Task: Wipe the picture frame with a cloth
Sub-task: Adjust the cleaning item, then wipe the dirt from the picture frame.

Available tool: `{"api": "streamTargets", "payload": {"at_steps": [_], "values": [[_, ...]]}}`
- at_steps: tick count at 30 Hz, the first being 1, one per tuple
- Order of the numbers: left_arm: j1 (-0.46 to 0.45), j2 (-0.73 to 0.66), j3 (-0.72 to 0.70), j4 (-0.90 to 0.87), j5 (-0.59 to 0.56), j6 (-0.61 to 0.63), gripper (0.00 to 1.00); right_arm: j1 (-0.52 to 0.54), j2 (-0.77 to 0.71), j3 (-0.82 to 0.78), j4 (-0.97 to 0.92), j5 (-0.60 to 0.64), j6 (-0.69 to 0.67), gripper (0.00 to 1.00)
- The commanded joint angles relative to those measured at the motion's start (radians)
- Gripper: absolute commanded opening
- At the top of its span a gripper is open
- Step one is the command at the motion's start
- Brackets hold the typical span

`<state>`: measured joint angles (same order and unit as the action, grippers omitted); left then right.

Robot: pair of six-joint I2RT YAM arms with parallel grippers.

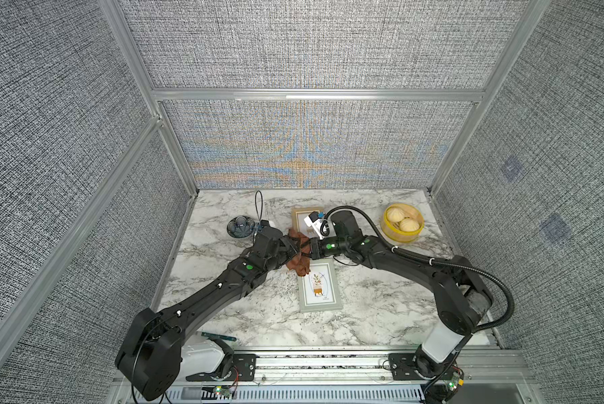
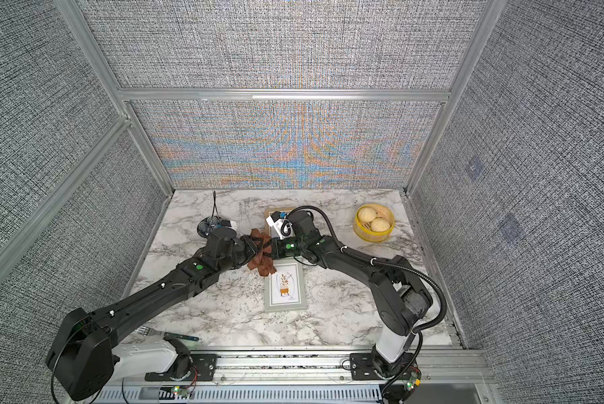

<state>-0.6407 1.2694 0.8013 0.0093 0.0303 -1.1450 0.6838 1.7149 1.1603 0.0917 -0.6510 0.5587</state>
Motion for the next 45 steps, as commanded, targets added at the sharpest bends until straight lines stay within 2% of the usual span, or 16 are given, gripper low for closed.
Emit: {"api": "streamTargets", "payload": {"at_steps": [1,3,7,9,11,16,20,23,24,30,36,45], "values": [[0.007,0.010,0.000,0.041,0.030,0.003,0.14,0.000,-0.037,-0.006,-0.037,0.030,-0.052,0.07],[0.017,0.013,0.005,0.014,0.023,0.022,0.02,-0.006,-0.078,-0.034,-0.078,0.079,-0.087,0.20],[0.042,-0.004,0.031,-0.133,-0.028,0.119,0.00,-0.029,-0.185,-0.126,-0.156,0.251,-0.143,0.57],[0.049,-0.022,0.062,-0.271,-0.083,0.185,0.00,-0.040,-0.233,-0.196,-0.187,0.384,-0.152,0.67],[0.053,-0.049,0.103,-0.440,-0.176,0.254,0.00,-0.058,-0.265,-0.242,-0.222,0.503,-0.152,0.70],[0.053,-0.115,0.174,-0.723,-0.345,0.401,0.00,-0.088,-0.225,-0.239,-0.333,0.600,-0.162,0.67],[0.053,-0.135,0.215,-0.832,-0.378,0.494,0.00,-0.087,-0.125,-0.190,-0.386,0.588,-0.152,0.58],[0.053,-0.125,0.257,-0.932,-0.476,0.484,0.00,-0.087,-0.067,-0.175,-0.390,0.578,-0.135,0.51],[0.053,-0.123,0.257,-0.932,-0.477,0.489,0.00,-0.087,-0.056,-0.174,-0.387,0.573,-0.131,0.48],[0.035,-0.033,0.190,-0.791,-0.305,0.454,0.00,-0.088,0.013,-0.128,-0.373,0.517,-0.114,0.39],[-0.014,0.089,0.139,-0.618,-0.216,0.383,0.00,-0.087,0.044,-0.143,-0.314,0.424,-0.092,0.37],[-0.042,0.192,0.084,-0.384,-0.075,0.322,0.00,-0.089,0.075,-0.153,-0.331,0.444,-0.094,0.24]]}}
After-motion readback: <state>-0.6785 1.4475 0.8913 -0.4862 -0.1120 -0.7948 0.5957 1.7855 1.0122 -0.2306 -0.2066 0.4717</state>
